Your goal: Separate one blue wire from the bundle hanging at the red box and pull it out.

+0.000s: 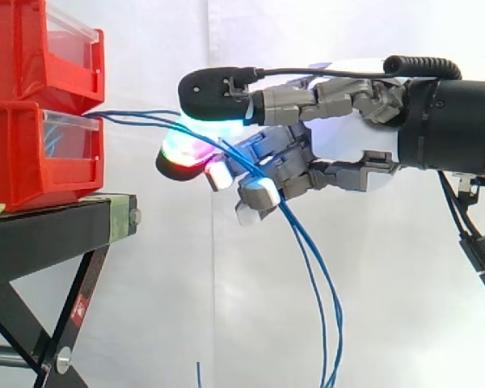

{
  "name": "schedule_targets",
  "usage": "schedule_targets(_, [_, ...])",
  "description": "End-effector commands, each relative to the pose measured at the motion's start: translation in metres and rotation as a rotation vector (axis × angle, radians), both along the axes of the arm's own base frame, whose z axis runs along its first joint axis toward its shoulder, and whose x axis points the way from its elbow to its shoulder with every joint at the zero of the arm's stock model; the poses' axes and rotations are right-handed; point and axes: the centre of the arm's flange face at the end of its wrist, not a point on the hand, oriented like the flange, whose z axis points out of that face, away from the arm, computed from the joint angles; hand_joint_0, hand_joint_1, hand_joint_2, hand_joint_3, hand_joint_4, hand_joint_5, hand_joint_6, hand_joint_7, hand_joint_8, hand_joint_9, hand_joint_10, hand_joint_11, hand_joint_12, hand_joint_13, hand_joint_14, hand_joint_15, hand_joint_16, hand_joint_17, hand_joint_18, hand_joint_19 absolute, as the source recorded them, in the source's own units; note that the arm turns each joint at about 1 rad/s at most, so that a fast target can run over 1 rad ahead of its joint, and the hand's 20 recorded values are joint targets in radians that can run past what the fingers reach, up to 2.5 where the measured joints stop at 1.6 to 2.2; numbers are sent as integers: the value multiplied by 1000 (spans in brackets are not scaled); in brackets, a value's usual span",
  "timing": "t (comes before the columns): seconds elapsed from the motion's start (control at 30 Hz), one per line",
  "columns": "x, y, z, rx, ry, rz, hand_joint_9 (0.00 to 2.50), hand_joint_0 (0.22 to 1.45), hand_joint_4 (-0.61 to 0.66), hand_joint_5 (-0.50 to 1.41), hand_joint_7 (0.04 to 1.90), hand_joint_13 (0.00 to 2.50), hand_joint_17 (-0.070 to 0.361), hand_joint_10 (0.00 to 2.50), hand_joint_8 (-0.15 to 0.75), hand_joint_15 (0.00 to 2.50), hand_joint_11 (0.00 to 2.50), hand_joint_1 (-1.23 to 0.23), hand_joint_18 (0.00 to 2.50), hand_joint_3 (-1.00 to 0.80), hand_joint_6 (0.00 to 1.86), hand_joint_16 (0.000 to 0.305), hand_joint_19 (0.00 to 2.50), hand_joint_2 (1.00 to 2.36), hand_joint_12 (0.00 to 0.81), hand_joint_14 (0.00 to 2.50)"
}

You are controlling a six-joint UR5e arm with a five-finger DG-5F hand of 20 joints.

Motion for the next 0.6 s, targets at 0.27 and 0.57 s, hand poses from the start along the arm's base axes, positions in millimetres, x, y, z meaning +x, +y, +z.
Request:
schedule_targets(0.27, [0,1,0,1,-1,-2,817,705,180,-244,940,1227,128,18,326,1129,1021,-930,875,-187,924,57,590,1021,405,27])
schedule_targets(0.57, [0,3,1,2,-2,-2,719,725,193,-259,954,1152,131,21,309,1071,969,-984,851,-253,914,58,531,1018,407,29])
